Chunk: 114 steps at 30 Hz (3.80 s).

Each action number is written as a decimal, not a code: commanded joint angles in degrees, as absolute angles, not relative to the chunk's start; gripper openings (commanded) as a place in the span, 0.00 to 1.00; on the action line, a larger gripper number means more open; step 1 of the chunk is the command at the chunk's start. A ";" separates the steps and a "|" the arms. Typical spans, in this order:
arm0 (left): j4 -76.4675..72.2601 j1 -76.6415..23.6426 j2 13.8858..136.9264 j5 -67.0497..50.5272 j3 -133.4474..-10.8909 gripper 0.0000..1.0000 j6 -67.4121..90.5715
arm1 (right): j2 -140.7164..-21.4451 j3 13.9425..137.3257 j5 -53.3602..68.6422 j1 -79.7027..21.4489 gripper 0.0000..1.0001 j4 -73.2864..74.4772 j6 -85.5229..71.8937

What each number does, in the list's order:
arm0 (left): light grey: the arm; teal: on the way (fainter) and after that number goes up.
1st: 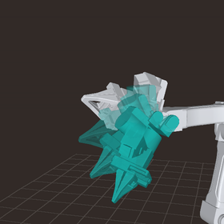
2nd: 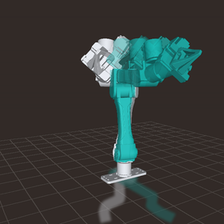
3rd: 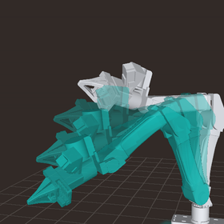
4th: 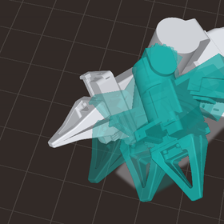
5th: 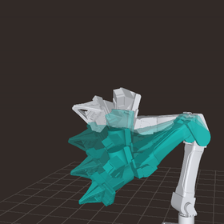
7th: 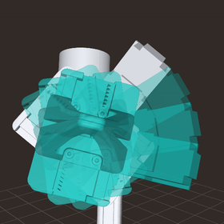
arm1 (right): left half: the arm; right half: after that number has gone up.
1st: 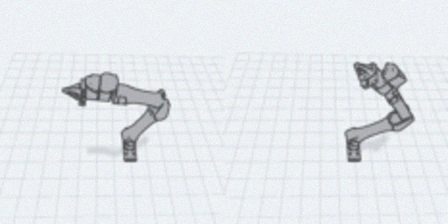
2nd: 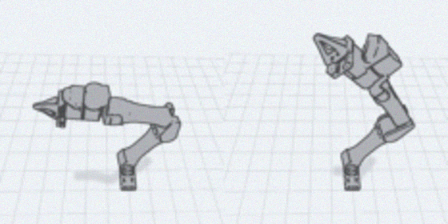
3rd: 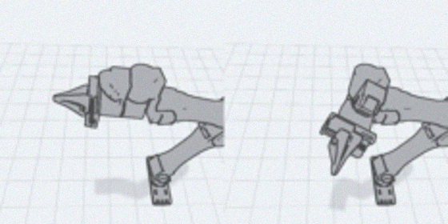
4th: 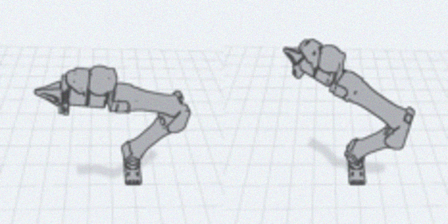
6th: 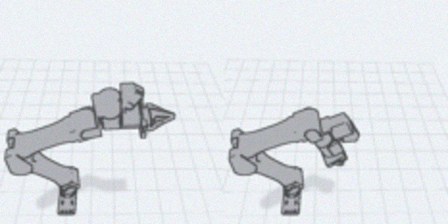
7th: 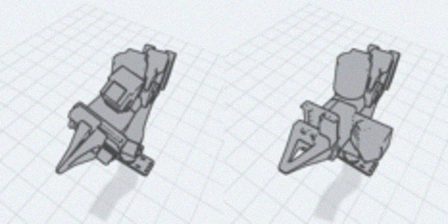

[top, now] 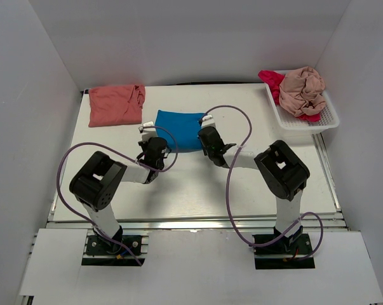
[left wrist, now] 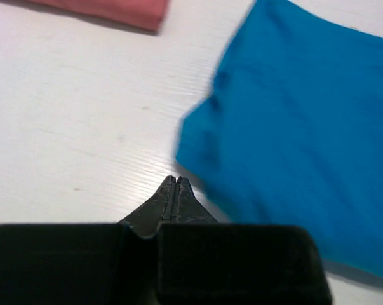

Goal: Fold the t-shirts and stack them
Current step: Smooth out wrinkles on the folded tshirt

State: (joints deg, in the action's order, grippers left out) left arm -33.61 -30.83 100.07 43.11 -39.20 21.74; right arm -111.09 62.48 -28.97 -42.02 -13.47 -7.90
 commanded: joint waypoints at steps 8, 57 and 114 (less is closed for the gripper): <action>-31.36 -27.07 98.27 46.58 -39.73 0.00 24.52 | -112.15 65.39 -33.66 -36.57 0.00 -12.74 -7.21; -34.37 -38.05 100.12 24.08 -40.61 0.00 33.22 | -108.28 63.63 -35.07 -37.35 0.50 -12.48 -6.94; -33.31 -42.45 112.48 38.50 -59.41 0.00 24.25 | -112.75 77.43 -25.58 -36.83 0.56 -15.55 -1.05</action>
